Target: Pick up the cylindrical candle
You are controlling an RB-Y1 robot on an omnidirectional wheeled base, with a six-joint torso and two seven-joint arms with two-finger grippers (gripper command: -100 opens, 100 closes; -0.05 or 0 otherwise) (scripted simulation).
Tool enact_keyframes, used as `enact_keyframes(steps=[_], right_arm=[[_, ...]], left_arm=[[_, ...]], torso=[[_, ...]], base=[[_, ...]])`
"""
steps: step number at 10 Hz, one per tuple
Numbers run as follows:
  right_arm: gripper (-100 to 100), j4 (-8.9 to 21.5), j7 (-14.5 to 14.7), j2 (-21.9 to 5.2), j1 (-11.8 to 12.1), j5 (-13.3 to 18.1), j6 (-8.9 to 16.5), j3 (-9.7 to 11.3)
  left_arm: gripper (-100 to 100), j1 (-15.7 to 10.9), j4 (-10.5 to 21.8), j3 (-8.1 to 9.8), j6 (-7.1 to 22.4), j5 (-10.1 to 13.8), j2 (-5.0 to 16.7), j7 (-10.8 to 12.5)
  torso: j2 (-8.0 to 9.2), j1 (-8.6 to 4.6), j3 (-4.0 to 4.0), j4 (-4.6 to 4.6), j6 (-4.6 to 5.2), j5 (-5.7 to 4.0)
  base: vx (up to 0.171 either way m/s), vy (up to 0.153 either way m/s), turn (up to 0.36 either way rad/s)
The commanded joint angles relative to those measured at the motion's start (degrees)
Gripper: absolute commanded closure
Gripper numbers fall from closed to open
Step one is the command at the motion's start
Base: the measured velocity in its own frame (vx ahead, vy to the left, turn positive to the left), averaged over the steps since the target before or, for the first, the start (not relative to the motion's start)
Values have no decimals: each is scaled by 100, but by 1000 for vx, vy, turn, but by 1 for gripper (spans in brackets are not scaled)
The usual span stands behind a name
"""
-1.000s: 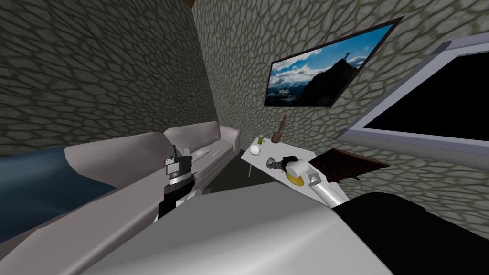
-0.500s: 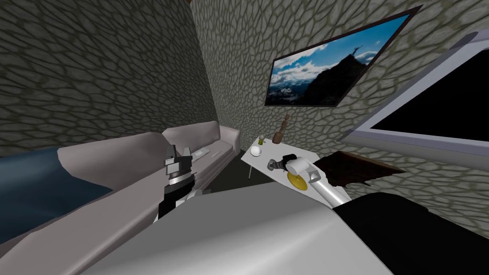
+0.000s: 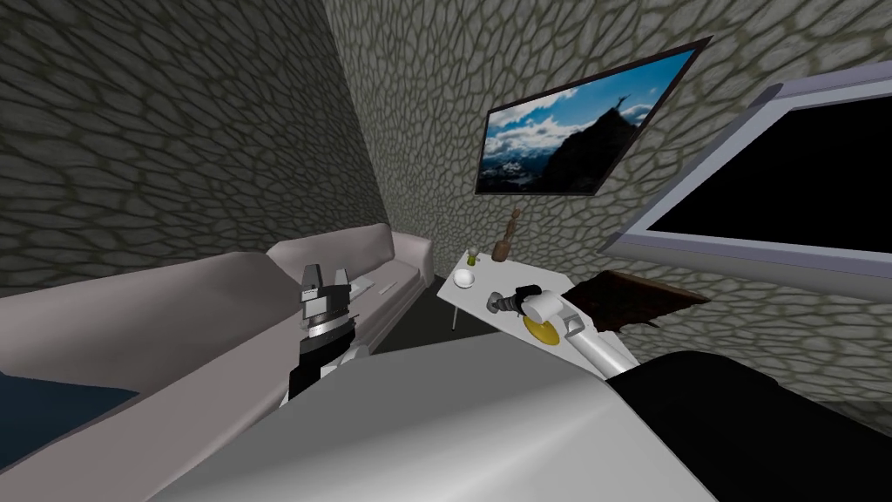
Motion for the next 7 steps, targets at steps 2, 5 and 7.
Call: enact_keyframes(steps=[2, 5, 7], right_arm=[[100, 7, 17, -1, 0, -3, -21, 4], [100, 4, 14, 1, 1, -5, -19, 5], [0, 4, 15, 0, 1, -5, -18, 5]], left_arm=[[0, -1, 0, 0, 0, 0, 0, 0], [0, -1, 0, 0, 0, 0, 0, 0], [0, -1, 0, 0, 0, 0, 0, 0]], torso=[[15, -10, 8, 3, -1, -2], [31, -21, 17, 7, -2, -5], [31, -22, 18, 7, -2, -6]], base=[[23, 11, -5], [0, 0, 0], [0, 0, 0]])
